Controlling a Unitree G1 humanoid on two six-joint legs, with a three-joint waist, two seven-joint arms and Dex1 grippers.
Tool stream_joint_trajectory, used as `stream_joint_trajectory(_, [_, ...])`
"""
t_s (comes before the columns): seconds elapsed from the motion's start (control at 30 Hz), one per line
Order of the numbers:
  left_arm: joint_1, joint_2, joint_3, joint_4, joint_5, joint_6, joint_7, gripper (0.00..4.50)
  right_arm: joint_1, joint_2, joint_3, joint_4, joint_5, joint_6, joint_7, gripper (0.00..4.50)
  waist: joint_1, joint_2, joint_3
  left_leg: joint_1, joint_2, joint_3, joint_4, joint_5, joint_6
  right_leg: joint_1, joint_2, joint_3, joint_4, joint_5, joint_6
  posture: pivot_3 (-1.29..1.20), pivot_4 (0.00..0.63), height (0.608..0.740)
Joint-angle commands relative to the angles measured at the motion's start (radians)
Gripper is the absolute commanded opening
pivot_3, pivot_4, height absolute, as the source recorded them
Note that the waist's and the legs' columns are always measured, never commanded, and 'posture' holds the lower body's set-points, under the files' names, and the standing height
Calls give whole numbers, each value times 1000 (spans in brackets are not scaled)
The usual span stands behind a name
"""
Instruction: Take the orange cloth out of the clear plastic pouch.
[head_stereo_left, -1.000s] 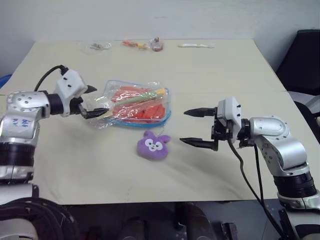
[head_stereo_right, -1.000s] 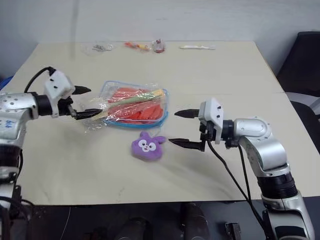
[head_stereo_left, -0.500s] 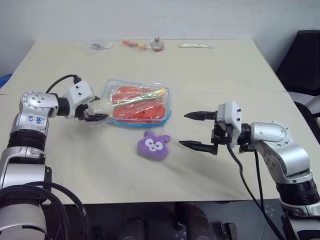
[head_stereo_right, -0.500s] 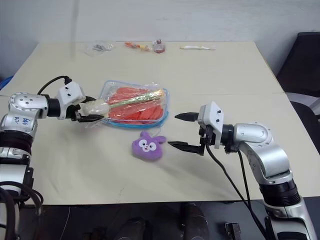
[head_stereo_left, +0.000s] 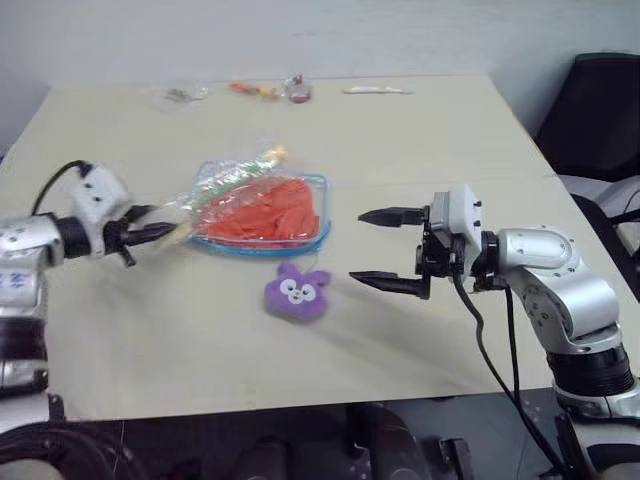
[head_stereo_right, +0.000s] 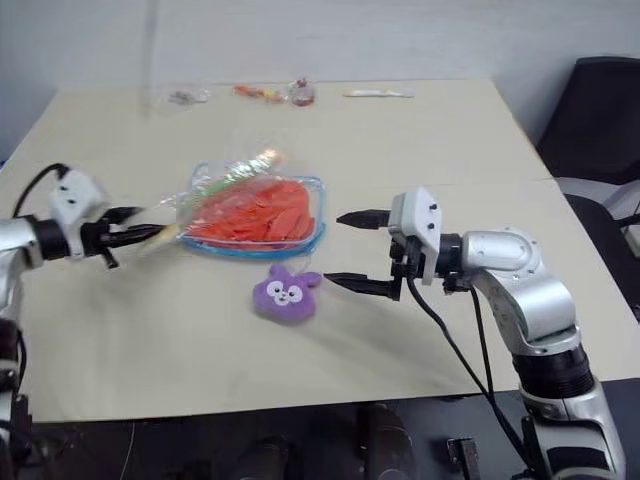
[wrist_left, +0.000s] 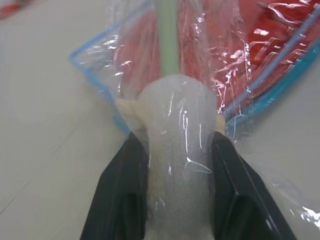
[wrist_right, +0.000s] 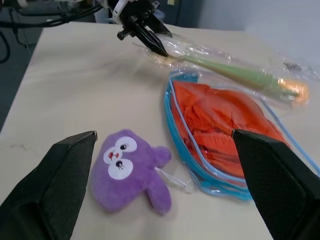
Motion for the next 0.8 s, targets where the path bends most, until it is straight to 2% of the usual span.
stream_joint_trajectory(0.03, [186,-7,273,-240,21,173,159,1404,-46,17,16,0,29,-9,40,4500,4,0,0,0,0,-1,0,0,0,0,0,0,0,0,0,0,150,740])
stream_joint_trajectory(0.1, [332,-55,423,-361,33,272,215,1404,-69,28,29,20,36,-13,71,4500,6,0,0,-1,0,-1,0,0,0,0,0,0,0,0,0,0,150,740])
stream_joint_trajectory(0.23, [523,-130,574,-498,28,370,258,1404,-110,47,48,68,34,-34,124,4500,26,-2,0,0,-1,-1,0,0,0,1,-1,0,0,0,0,0,150,740])
stream_joint_trajectory(0.43, [651,-205,643,-502,19,371,313,1404,-165,90,70,154,20,-61,170,4500,49,-3,-1,0,-1,-2,1,-1,-1,1,-2,0,0,0,0,0,150,740])
stream_joint_trajectory(0.53, [670,-231,641,-475,11,347,335,2080,-180,104,80,191,8,-80,186,4500,47,-4,-2,0,-1,-2,1,-1,-1,1,-2,0,0,0,-1,0,150,740])
stream_joint_trajectory(0.77, [713,-241,628,-488,-4,301,346,4415,-178,106,73,202,-5,-83,190,4500,40,-4,-2,0,0,-1,0,-1,-1,1,-1,0,0,0,-1,0,150,740])
stream_joint_trajectory(0.8, [726,-235,630,-496,-1,300,343,4465,-173,103,70,198,-7,-80,187,4500,40,-4,-2,0,0,-1,0,-1,-1,1,-1,0,0,0,-1,0,150,740])
